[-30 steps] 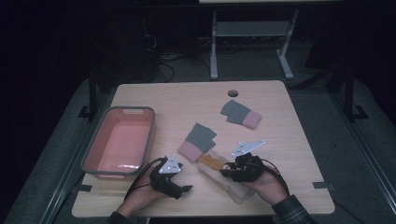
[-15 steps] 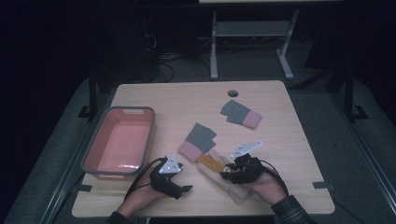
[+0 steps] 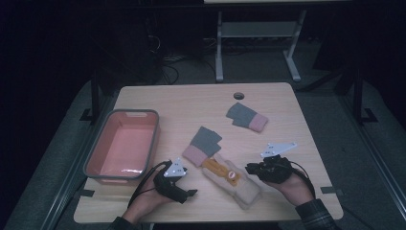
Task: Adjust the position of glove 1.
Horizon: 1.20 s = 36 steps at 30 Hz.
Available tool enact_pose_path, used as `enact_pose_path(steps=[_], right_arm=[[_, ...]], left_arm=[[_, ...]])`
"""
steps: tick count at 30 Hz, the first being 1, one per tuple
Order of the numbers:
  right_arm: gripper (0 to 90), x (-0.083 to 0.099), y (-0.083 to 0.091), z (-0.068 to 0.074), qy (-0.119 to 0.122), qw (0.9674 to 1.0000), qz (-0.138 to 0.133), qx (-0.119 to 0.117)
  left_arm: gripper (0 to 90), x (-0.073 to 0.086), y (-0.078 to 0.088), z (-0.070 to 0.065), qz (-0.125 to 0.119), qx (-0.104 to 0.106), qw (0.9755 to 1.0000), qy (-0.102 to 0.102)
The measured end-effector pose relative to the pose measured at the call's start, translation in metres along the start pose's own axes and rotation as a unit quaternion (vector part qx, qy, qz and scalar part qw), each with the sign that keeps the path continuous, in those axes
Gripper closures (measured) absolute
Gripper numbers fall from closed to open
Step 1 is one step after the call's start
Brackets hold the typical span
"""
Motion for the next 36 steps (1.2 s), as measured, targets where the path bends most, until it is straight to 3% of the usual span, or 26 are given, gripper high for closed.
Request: enact_pose_path(steps=[1, 5, 6, 7, 8, 10, 12, 20, 27, 36], right_arm=[[85.6, 0.004, 0.001, -0.004, 0.005, 1.0, 0.003, 0.004], [89.9, 0.022, 0.003, -0.016, 0.017, 0.9996, 0.021, 0.011], [89.9, 0.022, 0.003, -0.016, 0.017, 0.9996, 0.021, 0.011], [89.9, 0.025, 0.002, -0.018, 0.022, 0.9993, 0.026, 0.012], [90.0, 0.028, 0.0, -0.021, 0.027, 0.999, 0.034, 0.008], [90.0, 0.029, -0.002, -0.022, 0.034, 0.9987, 0.037, 0.003], [90.0, 0.029, -0.004, -0.022, 0.037, 0.9985, 0.039, 0.001], [90.0, 0.03, -0.011, -0.02, 0.045, 0.9977, 0.048, -0.017], [90.0, 0.032, -0.011, -0.016, 0.049, 0.9967, 0.058, -0.029], [90.0, 0.035, -0.012, -0.011, 0.06, 0.9941, 0.075, -0.051]], left_arm=[[18.4, -0.002, 0.002, 0.001, 0.004, 0.002, 1.0, 0.001], [60.4, -0.013, 0.009, -0.003, -0.018, 0.021, 0.9995, 0.014], [60.4, -0.017, 0.009, -0.005, -0.023, 0.025, 0.9993, 0.015], [67.0, -0.023, 0.009, -0.008, -0.028, 0.037, 0.9988, 0.016], [79.2, -0.027, 0.008, -0.01, -0.032, 0.043, 0.9985, 0.015], [87.6, -0.038, 0.004, -0.016, -0.031, 0.052, 0.9982, 0.005], [89.4, -0.049, -0.009, -0.02, -0.024, 0.058, 0.998, 0.007], [89.4, -0.058, -0.032, -0.021, -0.003, 0.067, 0.9977, 0.006], [89.3, -0.066, -0.045, -0.009, 0.009, 0.065, 0.9979, -0.001], [88.8, -0.08, -0.059, 0.008, 0.004, 0.063, 0.9979, 0.014]])
Point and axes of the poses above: each handheld gripper's, and its own axes: y roughly backward along the jaws, x roughly out of its underside, z roughly to its left, the point moved 5 cm from there along -y, roughly forward along the jaws, and after that the axes turned 14 degrees about -y, right-handed, at the moved point
